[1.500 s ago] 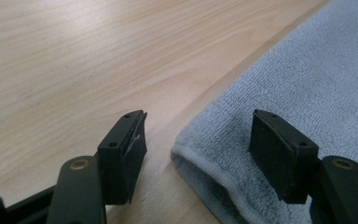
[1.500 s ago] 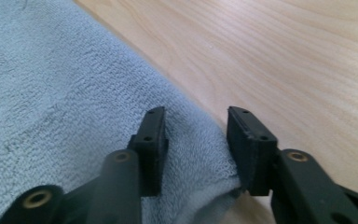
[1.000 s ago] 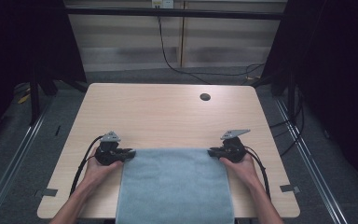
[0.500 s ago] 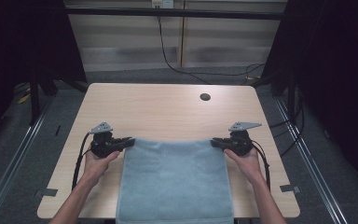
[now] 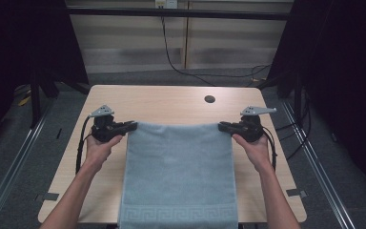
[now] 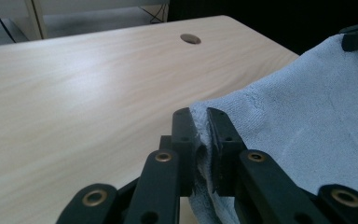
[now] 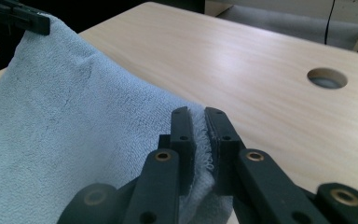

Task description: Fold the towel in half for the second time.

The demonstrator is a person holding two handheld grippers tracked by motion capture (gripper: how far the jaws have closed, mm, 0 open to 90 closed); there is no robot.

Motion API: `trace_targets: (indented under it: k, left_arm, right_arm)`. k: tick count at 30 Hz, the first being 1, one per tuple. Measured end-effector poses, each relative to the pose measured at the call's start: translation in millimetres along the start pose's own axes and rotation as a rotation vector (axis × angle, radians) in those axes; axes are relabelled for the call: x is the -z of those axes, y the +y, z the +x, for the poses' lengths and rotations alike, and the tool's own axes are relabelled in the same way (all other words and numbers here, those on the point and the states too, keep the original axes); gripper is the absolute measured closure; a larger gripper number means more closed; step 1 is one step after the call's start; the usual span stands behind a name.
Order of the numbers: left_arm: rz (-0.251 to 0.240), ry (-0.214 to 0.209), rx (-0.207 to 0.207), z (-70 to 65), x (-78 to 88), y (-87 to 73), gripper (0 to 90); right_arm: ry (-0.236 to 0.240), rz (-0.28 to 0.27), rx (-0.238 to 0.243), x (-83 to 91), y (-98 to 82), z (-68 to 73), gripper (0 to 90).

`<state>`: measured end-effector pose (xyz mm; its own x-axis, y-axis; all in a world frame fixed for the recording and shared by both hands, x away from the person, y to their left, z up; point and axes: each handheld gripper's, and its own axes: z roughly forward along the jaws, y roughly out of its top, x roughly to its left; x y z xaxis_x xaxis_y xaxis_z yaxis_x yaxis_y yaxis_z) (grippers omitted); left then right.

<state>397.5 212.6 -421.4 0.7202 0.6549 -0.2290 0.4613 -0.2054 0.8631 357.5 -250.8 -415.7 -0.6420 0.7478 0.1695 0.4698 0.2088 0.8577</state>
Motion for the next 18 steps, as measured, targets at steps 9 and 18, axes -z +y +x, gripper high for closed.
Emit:
trace_targets:
  k: [9, 18]
  left_arm:
    - [-0.042, 0.03, 0.017, 16.5, -1.1, 24.6, 82.6]
    - [-0.055, 0.027, 0.003, 21.2, -3.0, 49.6, 82.7]
  right_arm:
    - [-0.024, -0.05, -0.028, -10.4, 24.3, -14.9, 83.7]
    - [-0.039, -0.05, -0.027, -13.3, 45.5, -26.0, 84.2]
